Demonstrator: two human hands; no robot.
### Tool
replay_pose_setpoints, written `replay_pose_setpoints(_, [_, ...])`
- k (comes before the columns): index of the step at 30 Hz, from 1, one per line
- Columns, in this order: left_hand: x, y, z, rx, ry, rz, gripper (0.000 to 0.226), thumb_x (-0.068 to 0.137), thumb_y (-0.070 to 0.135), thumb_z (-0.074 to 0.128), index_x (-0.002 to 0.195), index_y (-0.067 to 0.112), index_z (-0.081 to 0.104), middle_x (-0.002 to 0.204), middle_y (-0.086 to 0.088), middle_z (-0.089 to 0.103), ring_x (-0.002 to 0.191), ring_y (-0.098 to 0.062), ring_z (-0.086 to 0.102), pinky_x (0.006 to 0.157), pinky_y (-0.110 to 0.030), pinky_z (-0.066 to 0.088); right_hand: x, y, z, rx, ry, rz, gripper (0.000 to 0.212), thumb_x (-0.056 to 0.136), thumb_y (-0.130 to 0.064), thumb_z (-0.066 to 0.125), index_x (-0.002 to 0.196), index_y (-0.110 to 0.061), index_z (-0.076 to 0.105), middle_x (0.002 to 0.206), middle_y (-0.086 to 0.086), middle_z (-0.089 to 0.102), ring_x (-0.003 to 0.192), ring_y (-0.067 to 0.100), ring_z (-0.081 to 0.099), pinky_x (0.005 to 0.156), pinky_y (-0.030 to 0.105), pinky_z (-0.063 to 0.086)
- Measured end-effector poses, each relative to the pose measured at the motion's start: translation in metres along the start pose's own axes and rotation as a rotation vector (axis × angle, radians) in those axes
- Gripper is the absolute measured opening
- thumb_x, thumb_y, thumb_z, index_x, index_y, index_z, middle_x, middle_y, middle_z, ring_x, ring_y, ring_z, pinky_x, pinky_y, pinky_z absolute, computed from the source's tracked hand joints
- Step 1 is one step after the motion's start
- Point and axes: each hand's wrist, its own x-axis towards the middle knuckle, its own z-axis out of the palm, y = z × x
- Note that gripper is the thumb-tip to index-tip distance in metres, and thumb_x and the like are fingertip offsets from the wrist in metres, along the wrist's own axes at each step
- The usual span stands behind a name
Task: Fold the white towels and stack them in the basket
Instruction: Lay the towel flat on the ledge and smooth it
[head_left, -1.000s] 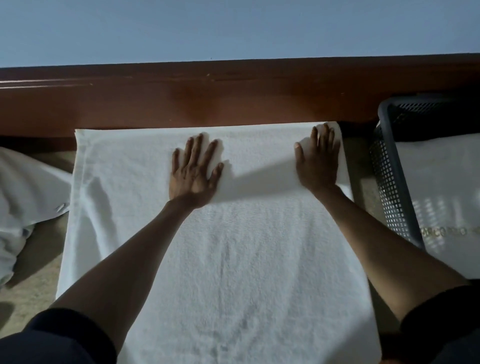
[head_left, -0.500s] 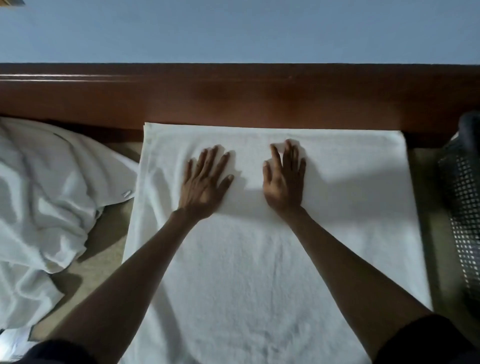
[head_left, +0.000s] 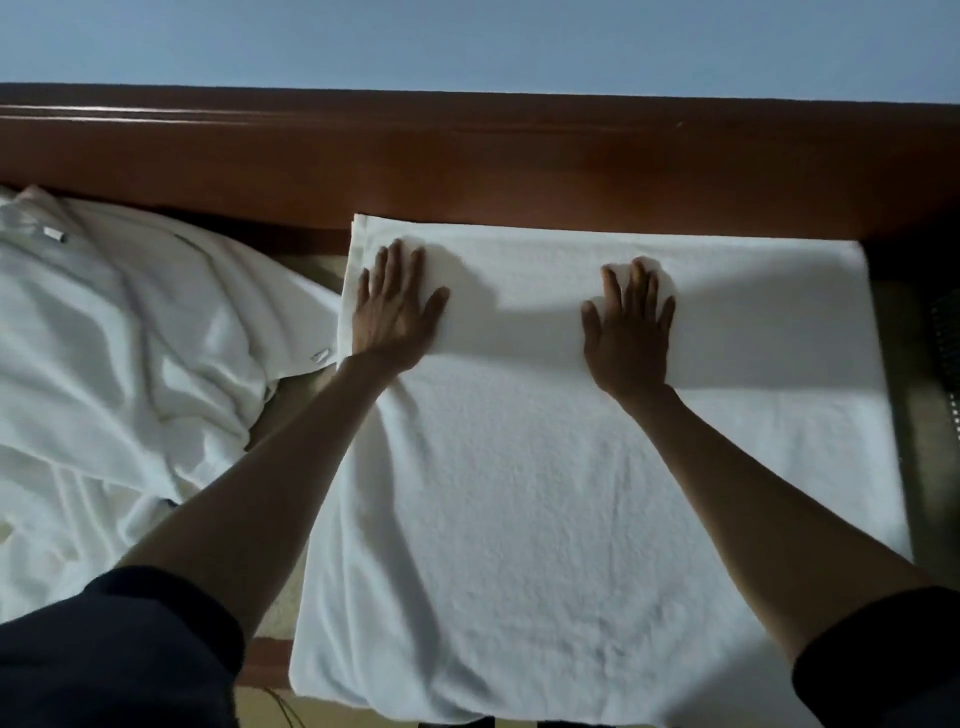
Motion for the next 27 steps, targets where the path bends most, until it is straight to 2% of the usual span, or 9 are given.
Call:
replay_pose_setpoints(3, [-0.056, 0.014, 0.013, -0.057, 0.001, 0.06, 0.067, 0.11, 0.048, 0.03, 0.165, 0.014, 0.01, 0.172, -0.01, 0.004, 0.159, -0.025, 0.002, 0.129, -0.042, 0.001, -0.034, -0.024, 0.001, 0.071, 0.027, -0.003, 0.054, 0.106, -0.038, 0.035, 0.154, -0.013, 0.04, 0.165, 0.02, 0.022, 0.154, 0.034, 0.019, 0.122, 0.056, 0.017])
replay_pose_setpoints(6, [-0.106, 0.014, 0.033, -0.046, -0.078, 0.172, 0.068, 0.11, 0.052, 0.026, 0.165, 0.024, -0.001, 0.172, -0.001, -0.007, 0.158, -0.019, -0.009, 0.128, -0.04, -0.004, -0.077, -0.048, 0.009, 0.111, -0.011, -0.091, 0.054, 0.106, -0.04, 0.038, 0.155, -0.018, 0.038, 0.167, 0.016, 0.02, 0.155, 0.031, 0.016, 0.123, 0.054, 0.011])
replay_pose_setpoints(12, [-0.087, -0.025, 0.021, 0.07, -0.009, 0.105, 0.067, 0.104, 0.068, 0.021, 0.162, 0.043, -0.001, 0.172, 0.009, -0.005, 0.158, -0.017, -0.007, 0.128, -0.046, 0.0, -0.086, -0.05, 0.01, 0.011, -0.009, -0.108, 0.054, 0.106, -0.043, 0.037, 0.155, -0.021, 0.039, 0.165, 0.015, 0.024, 0.154, 0.031, 0.018, 0.121, 0.057, 0.015])
replay_pose_setpoints(16, [-0.075, -0.033, 0.01, 0.078, -0.03, 0.102, 0.069, 0.104, 0.069, 0.019, 0.163, 0.039, 0.0, 0.172, 0.006, -0.006, 0.159, -0.019, -0.008, 0.128, -0.047, -0.002, -0.083, -0.047, 0.001, 0.016, -0.14, -0.122, 0.059, 0.107, -0.048, 0.033, 0.16, -0.022, 0.027, 0.168, 0.015, 0.014, 0.156, 0.03, 0.01, 0.122, 0.058, 0.011])
replay_pose_setpoints(19, [-0.088, -0.028, -0.002, -0.066, -0.016, 0.066, 0.064, 0.108, 0.053, 0.032, 0.164, 0.025, 0.018, 0.172, -0.005, 0.01, 0.159, -0.024, 0.005, 0.128, -0.045, 0.004, -0.092, -0.045, -0.005, 0.01, -0.229, -0.086, 0.061, 0.108, -0.048, 0.029, 0.161, -0.021, 0.022, 0.169, 0.016, 0.009, 0.156, 0.033, 0.009, 0.122, 0.059, 0.011])
replay_pose_setpoints(21, [-0.121, -0.023, -0.01, -0.187, 0.13, 0.018, 0.05, 0.106, 0.036, 0.043, 0.152, 0.017, 0.043, 0.16, -0.011, 0.04, 0.149, -0.03, 0.034, 0.123, -0.05, 0.026, -0.112, -0.042, -0.01, 0.02, -0.235, -0.077, 0.063, 0.106, -0.049, 0.025, 0.161, -0.019, 0.023, 0.168, 0.017, 0.011, 0.155, 0.036, 0.012, 0.121, 0.059, 0.014])
replay_pose_setpoints(23, [-0.165, -0.022, -0.013, -0.244, 0.305, -0.036, 0.034, 0.1, 0.024, 0.051, 0.131, 0.012, 0.058, 0.131, -0.012, 0.06, 0.121, -0.035, 0.055, 0.101, -0.051, 0.045, -0.138, -0.038, -0.016, 0.037, -0.258, -0.067, 0.067, 0.103, -0.05, 0.021, 0.161, -0.017, 0.024, 0.168, 0.016, 0.011, 0.155, 0.036, 0.012, 0.121, 0.058, 0.013])
replay_pose_setpoints(25, [-0.214, -0.027, -0.008, -0.301, 0.364, -0.141, 0.02, 0.1, 0.016, 0.053, 0.116, 0.008, 0.06, 0.109, -0.013, 0.063, 0.102, -0.035, 0.057, 0.087, -0.048, 0.046, -0.164, -0.034, -0.019, 0.034, -0.303, -0.061, 0.069, 0.101, -0.05, 0.019, 0.161, -0.016, 0.021, 0.169, 0.016, 0.009, 0.155, 0.035, 0.01, 0.122, 0.058, 0.012])
replay_pose_setpoints(27, [-0.256, -0.03, -0.002, -0.389, 0.289, -0.312, 0.018, 0.102, 0.022, 0.054, 0.108, 0.006, 0.057, 0.098, -0.015, 0.065, 0.097, -0.037, 0.058, 0.081, -0.047, 0.046, -0.189, -0.032, -0.02, 0.025, -0.317, -0.07, 0.07, 0.101, -0.05, 0.019, 0.16, -0.013, 0.024, 0.168, 0.018, 0.012, 0.155, 0.037, 0.013, 0.121, 0.06, 0.016])
